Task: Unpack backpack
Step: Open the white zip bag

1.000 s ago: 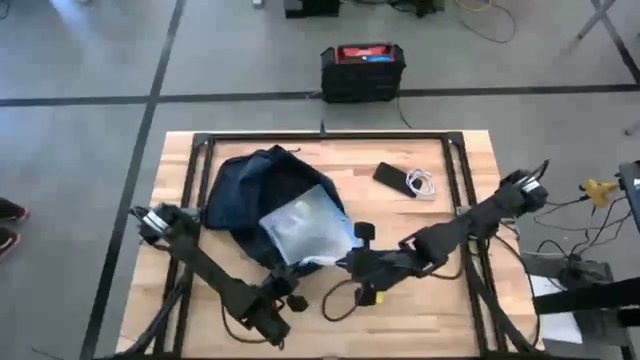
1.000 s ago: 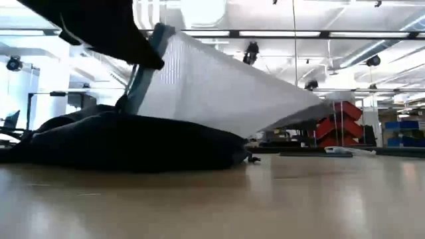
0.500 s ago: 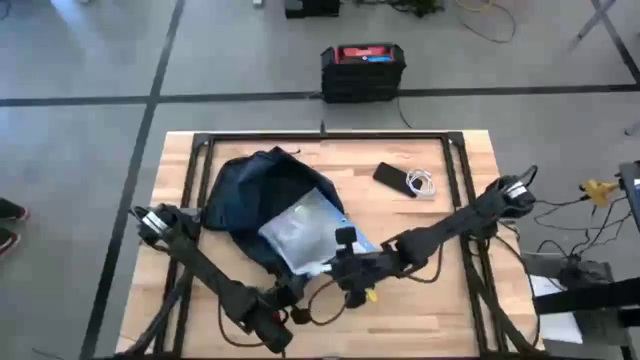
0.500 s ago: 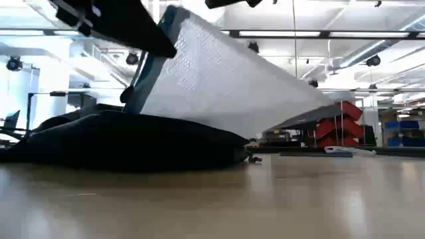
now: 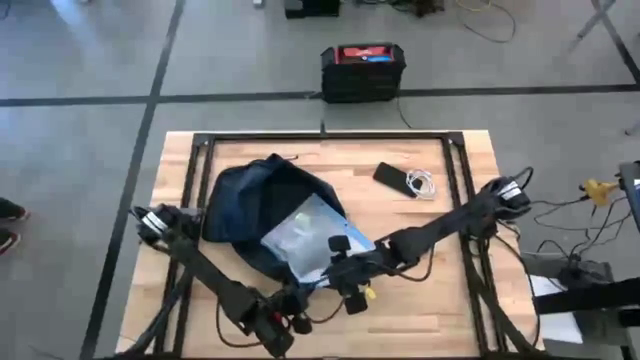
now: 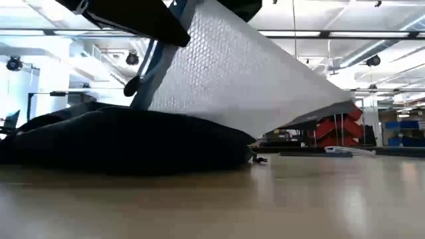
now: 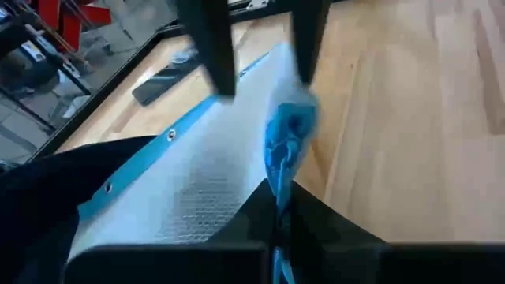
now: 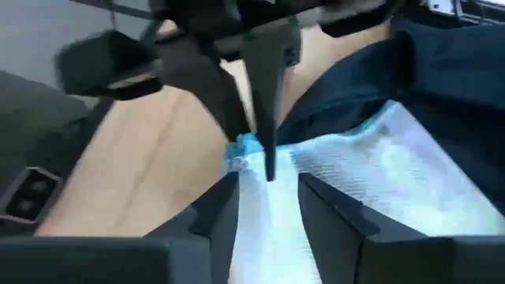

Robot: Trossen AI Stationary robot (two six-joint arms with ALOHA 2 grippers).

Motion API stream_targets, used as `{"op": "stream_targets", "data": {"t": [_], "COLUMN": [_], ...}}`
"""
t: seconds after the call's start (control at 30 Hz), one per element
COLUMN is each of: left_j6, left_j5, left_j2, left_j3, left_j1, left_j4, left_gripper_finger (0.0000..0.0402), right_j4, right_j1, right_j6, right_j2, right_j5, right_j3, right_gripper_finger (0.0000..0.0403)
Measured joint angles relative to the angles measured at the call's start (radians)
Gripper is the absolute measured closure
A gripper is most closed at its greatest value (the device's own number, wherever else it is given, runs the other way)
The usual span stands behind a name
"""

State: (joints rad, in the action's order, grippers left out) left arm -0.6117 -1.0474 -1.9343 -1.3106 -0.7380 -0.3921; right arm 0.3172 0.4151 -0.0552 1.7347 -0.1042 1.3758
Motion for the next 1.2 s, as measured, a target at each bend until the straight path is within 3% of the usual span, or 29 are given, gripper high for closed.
{"op": "stream_targets", "data": {"t": [0.53,0.67,0.83,1.2], "left_j6": [0.001,0.000,0.000,-0.007], "left_j5": [0.014,0.036,0.072,0.145], "left_j2": [0.002,0.005,0.028,0.133], "left_j3": [-0.002,-0.002,-0.002,-0.003], "left_j1": [-0.001,-0.001,0.000,-0.010], "left_j4": [0.015,0.015,-0.005,-0.096], "left_gripper_finger": [0.0401,0.0401,0.0401,0.0392], "right_j4": [0.000,-0.004,-0.008,0.016], "right_j1": [0.014,0.017,0.017,0.024], "right_j6": [-0.004,-0.027,-0.061,-0.102], "right_j2": [0.076,0.077,0.077,0.073], "right_j5": [-0.141,-0.155,-0.153,-0.161], "right_j3": [0.003,0.003,0.003,0.004], "right_gripper_finger": [0.0213,0.0255,0.0383,0.0402]}}
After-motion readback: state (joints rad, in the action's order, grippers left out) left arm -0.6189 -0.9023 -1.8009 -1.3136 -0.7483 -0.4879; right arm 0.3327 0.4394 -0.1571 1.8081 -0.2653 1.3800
